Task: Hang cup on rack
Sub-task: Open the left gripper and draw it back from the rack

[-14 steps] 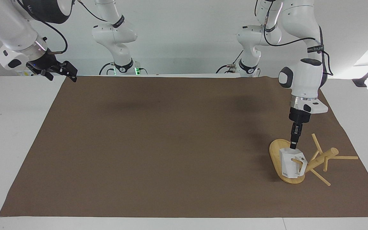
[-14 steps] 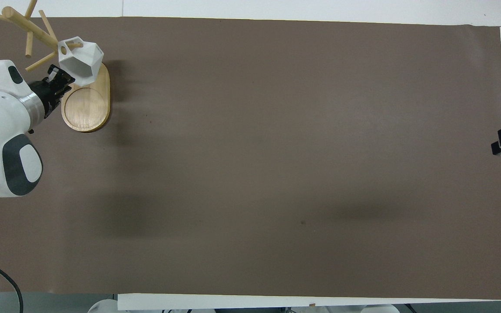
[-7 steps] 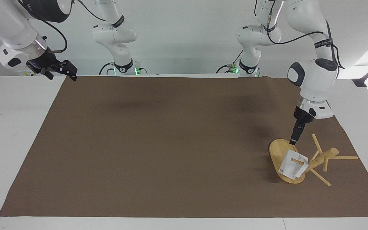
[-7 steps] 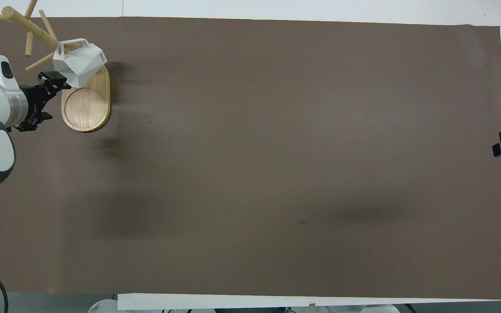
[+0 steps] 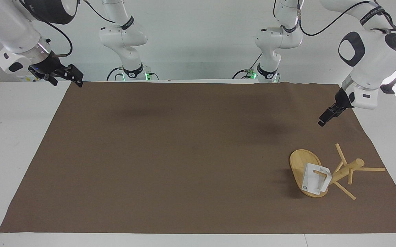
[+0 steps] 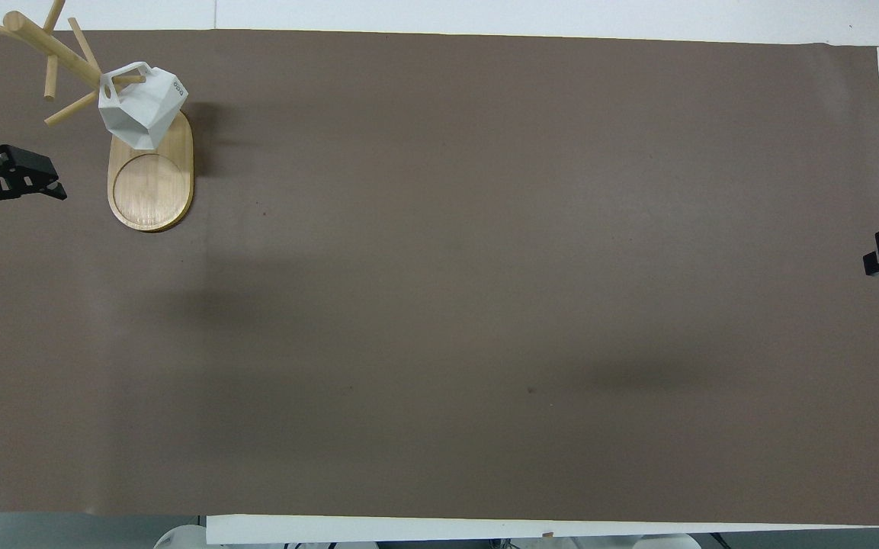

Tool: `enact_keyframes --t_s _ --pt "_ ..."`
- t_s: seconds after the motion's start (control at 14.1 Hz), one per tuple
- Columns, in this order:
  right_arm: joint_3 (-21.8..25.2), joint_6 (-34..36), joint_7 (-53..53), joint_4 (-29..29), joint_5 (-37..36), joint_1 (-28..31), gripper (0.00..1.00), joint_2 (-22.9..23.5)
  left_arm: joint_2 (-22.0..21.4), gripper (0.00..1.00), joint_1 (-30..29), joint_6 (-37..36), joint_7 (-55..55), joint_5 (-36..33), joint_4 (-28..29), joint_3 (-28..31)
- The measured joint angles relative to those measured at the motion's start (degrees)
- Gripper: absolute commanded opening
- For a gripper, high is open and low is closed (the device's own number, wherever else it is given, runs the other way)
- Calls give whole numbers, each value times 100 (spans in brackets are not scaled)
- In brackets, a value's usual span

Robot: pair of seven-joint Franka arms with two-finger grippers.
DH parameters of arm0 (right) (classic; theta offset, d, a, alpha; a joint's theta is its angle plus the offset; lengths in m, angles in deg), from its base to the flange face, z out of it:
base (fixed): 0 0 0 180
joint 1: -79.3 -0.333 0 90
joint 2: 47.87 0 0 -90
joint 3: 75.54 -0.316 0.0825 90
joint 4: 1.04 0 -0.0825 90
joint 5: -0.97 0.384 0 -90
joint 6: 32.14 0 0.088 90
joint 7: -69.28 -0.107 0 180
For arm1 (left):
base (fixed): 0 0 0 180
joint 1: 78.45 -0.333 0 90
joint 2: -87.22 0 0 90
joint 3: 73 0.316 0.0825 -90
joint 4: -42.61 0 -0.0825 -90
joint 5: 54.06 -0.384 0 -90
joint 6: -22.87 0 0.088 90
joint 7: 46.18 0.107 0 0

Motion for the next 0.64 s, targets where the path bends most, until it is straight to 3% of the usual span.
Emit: enact_keyframes --t_s 0.28,0.64 --pt "0 0 0 2 0 0 100 0 22 100 5 -1159 1787 -4 -789 -44" --pt "0 0 0 6 0 0 100 0 185 100 6 -1648 2028 -4 -1579 -58"
